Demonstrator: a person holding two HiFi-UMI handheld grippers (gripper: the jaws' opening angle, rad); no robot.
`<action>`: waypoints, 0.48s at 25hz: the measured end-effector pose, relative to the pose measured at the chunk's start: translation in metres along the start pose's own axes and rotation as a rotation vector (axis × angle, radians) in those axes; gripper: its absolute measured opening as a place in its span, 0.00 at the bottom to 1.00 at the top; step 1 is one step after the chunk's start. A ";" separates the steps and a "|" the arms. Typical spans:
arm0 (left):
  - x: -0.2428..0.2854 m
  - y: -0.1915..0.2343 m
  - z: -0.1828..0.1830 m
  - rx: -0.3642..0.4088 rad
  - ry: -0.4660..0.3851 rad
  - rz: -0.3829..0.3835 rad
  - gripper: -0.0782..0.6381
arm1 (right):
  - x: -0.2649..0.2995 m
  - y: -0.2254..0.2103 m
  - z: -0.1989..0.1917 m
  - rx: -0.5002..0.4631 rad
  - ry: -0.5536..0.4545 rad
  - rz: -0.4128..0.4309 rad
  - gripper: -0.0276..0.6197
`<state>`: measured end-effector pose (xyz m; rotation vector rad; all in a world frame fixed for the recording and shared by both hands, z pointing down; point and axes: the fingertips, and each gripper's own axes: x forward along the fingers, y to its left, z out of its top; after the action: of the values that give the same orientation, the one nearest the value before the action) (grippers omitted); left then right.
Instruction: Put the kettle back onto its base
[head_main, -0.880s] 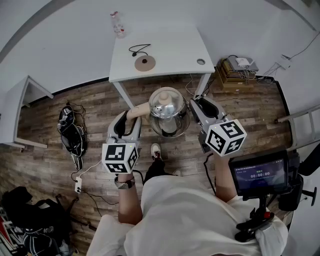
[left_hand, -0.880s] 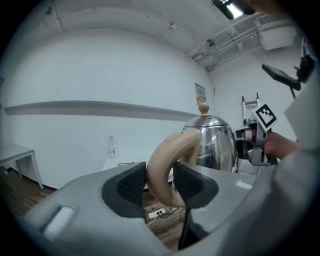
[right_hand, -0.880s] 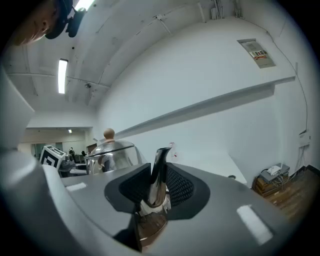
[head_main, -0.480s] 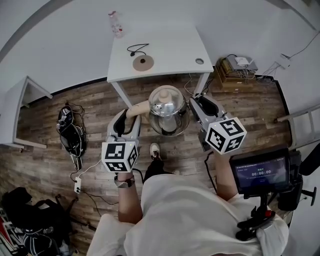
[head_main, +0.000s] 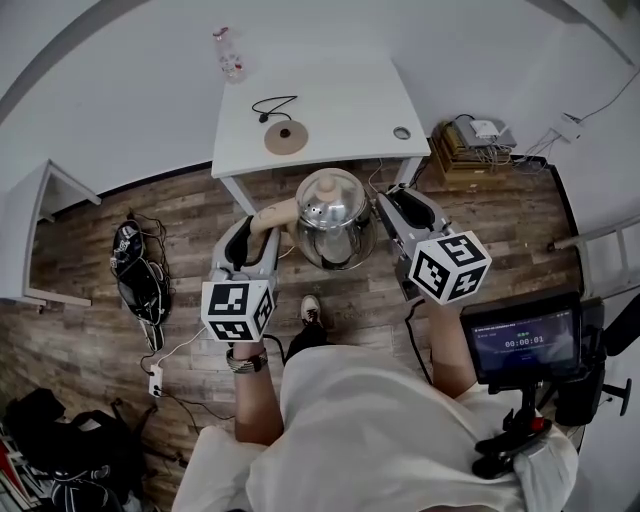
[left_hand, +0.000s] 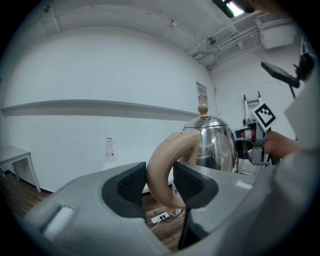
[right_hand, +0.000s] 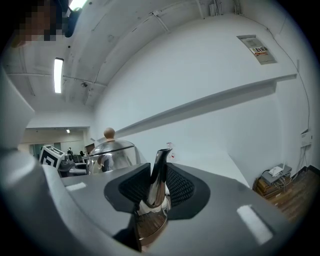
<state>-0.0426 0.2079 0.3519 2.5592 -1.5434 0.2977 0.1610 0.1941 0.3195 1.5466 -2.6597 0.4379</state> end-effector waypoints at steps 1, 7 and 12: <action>0.009 0.006 0.002 -0.002 0.002 0.000 0.36 | 0.010 -0.005 0.003 0.002 0.001 -0.001 0.20; 0.042 0.034 0.009 -0.002 0.009 -0.017 0.36 | 0.049 -0.016 0.012 0.012 0.001 -0.020 0.19; 0.068 0.061 0.014 0.003 0.013 -0.036 0.36 | 0.082 -0.021 0.016 0.019 0.000 -0.040 0.19</action>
<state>-0.0645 0.1183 0.3557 2.5791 -1.4916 0.3124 0.1400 0.1109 0.3225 1.6013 -2.6272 0.4626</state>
